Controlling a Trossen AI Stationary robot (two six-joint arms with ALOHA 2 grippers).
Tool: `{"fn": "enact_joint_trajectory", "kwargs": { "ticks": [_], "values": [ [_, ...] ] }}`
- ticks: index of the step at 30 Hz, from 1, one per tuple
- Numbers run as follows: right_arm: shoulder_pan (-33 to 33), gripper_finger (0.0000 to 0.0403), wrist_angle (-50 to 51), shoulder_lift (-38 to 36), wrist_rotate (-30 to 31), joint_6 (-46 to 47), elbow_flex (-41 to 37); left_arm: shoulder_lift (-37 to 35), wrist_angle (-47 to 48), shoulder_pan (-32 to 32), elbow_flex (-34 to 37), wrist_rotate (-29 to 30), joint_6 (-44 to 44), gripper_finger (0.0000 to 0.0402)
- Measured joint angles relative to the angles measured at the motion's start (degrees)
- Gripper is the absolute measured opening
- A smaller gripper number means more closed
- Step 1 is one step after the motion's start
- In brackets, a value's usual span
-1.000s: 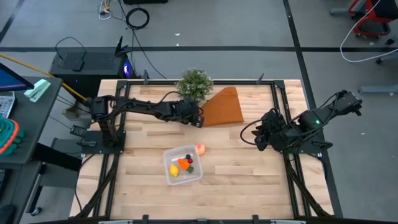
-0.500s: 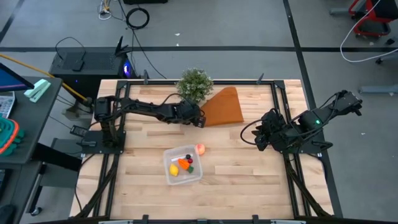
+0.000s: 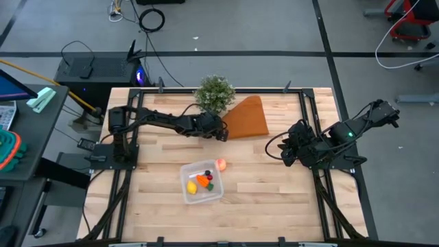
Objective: Pick and placing Produce into tupperware
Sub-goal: Put the small pink peach into the transparent bin
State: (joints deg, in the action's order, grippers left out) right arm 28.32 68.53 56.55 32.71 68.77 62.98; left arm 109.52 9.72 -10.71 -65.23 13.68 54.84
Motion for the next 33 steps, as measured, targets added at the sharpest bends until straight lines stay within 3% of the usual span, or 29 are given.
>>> {"fn": "enact_joint_trajectory", "kwargs": {
  "ticks": [33],
  "values": [
    [-0.01, 0.0114, -0.02, 0.0, -0.1, 0.14, 0.0, 0.64, -0.1, -3.34, 0.04, -0.82, -4.46, 0.0263]
  ]
}}
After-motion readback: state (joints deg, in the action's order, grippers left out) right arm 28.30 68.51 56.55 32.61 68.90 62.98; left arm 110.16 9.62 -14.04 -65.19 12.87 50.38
